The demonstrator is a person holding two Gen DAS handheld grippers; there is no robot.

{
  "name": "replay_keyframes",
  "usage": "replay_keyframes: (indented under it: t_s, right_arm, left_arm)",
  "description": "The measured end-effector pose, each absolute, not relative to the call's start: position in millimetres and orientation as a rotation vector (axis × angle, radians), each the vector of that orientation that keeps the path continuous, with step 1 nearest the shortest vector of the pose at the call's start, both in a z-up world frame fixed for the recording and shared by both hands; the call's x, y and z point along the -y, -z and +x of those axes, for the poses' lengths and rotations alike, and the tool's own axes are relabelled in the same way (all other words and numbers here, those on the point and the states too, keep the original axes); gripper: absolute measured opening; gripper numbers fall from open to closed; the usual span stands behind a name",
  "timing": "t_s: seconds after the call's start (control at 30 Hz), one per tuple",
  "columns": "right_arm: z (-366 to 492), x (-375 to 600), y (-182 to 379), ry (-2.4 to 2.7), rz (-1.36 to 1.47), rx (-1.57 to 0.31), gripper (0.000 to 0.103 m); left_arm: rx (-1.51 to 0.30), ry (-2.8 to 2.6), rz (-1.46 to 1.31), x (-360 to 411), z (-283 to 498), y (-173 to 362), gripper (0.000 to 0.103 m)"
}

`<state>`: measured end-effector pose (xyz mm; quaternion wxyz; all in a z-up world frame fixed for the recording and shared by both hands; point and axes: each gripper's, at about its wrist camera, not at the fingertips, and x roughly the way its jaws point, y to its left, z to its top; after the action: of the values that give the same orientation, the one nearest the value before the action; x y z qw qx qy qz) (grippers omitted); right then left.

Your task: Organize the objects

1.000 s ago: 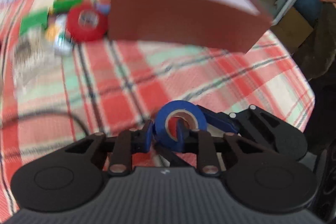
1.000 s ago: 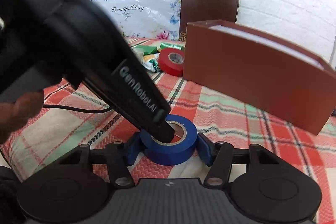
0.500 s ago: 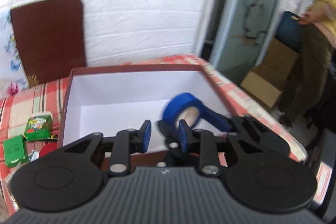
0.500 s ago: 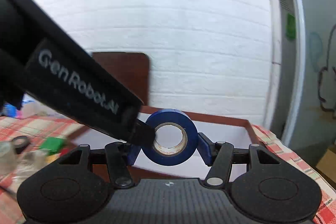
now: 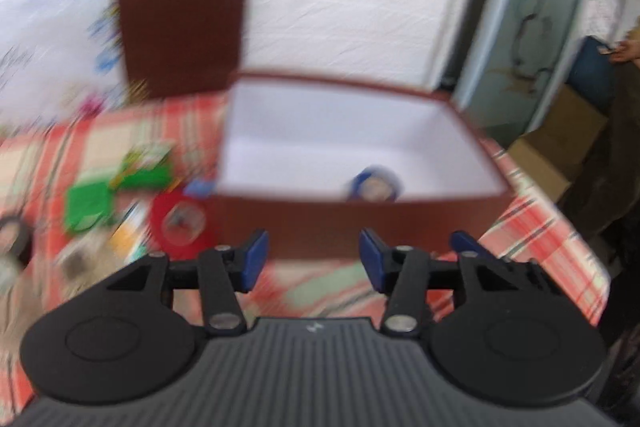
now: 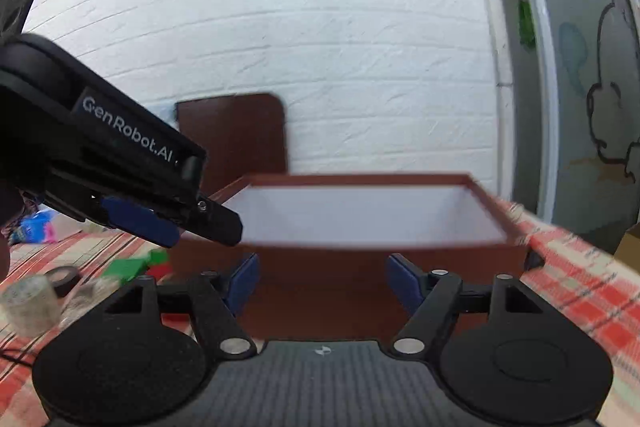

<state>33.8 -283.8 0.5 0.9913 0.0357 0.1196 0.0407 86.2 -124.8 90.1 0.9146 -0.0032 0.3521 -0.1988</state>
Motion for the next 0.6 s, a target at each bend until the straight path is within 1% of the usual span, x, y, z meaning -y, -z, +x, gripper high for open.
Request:
replay_keyframes:
  t_s: [0.03, 0.07, 0.1, 0.13, 0.2, 0.23, 0.27, 0.33, 0.6]
  right_arm:
    - [28, 275, 1, -0.092, 0.055, -0.251, 0.074]
    - [21, 266, 1, -0.098, 0.036, -0.252, 0.079]
    - [12, 255, -2, -0.104, 0.019, -0.243, 0.084]
    - [10, 249, -6, -0.107, 0.007, -0.228, 0.087]
    - [18, 240, -16, -0.095, 0.001, -0.193, 0.099]
    - [24, 247, -17, -0.088, 0.011, -0.175, 0.103]
    - [20, 248, -20, -0.100, 0.017, -0.159, 0.103]
    - [19, 249, -17, -0.141, 0.036, -0.134, 0.102]
    - [35, 233, -16, -0.185, -0.013, -0.286, 0.102]
  left_arm:
    - [-0.748, 0.382, -0.011, 116, 84, -84, 0.053]
    - [-0.767, 0.354, -0.015, 109, 81, -80, 0.053]
    - [-0.778, 0.332, -0.018, 101, 79, -76, 0.053]
    - [-0.783, 0.317, -0.021, 93, 74, -74, 0.053]
    - [-0.780, 0.292, -0.023, 80, 68, -71, 0.057]
    - [-0.771, 0.274, -0.026, 74, 64, -71, 0.058]
    - [-0.763, 0.263, -0.033, 68, 63, -72, 0.063]
    - [-0.761, 0.236, -0.030, 59, 61, -71, 0.063]
    - [-0.770, 0.151, -0.018, 27, 52, -53, 0.063]
